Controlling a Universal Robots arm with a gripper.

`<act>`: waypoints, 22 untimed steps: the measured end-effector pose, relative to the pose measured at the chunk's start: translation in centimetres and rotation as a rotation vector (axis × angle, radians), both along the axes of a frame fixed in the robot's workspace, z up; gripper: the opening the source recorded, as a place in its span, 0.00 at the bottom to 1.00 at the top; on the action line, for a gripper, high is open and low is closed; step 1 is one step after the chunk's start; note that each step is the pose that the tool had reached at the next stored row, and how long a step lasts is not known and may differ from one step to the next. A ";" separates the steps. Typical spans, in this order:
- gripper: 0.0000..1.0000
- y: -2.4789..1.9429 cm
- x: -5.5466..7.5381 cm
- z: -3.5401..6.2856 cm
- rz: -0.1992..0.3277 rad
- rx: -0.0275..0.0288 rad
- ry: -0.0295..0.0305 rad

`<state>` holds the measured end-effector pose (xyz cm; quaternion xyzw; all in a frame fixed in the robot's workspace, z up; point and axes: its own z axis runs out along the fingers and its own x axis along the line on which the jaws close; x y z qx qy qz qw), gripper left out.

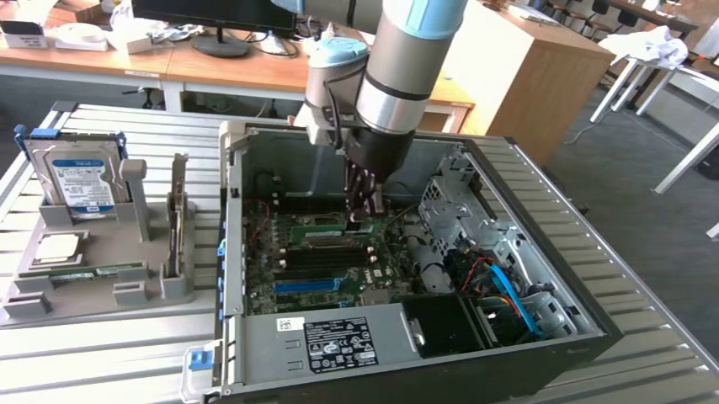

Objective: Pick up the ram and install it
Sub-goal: 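Insert the ram into the slot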

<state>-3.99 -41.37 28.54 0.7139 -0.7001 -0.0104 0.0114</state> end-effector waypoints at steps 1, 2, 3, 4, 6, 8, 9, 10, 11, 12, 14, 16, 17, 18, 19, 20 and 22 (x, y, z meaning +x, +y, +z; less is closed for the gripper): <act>0.12 0.00 0.0 -0.09 0.000 0.0001 0.0000; 0.12 0.00 0.0 -0.19 0.000 0.0000 0.0001; 0.12 0.00 0.0 -0.29 -0.001 0.0001 0.0000; 0.12 0.00 0.0 -0.39 -0.001 0.0000 0.0000; 0.12 0.00 0.0 -0.62 -0.001 0.0000 0.0000; 0.12 0.00 0.0 -0.84 -0.002 0.0000 0.0000; 0.12 0.00 0.0 -0.95 -0.002 0.0000 0.0000; 0.12 0.00 0.0 -1.06 -0.002 -0.0001 0.0001; 0.12 -0.01 0.0 -1.18 -0.003 0.0000 0.0000; 0.12 -0.01 0.0 -1.29 -0.003 0.0000 0.0001; 0.12 -0.01 0.0 -1.51 -0.004 0.0000 0.0001; 0.12 -0.01 0.0 -1.71 -0.004 -0.0001 0.0000; 0.12 -0.01 0.0 -1.82 -0.005 0.0001 0.0000; 0.12 -0.01 0.0 -1.91 -0.005 0.0000 0.0000; 0.12 -0.01 0.0 -2.01 -0.005 0.0000 0.0000; 0.12 -0.01 0.0 -2.10 -0.006 0.0000 0.0000; 0.12 -0.01 0.0 -2.29 -0.006 0.0000 0.0000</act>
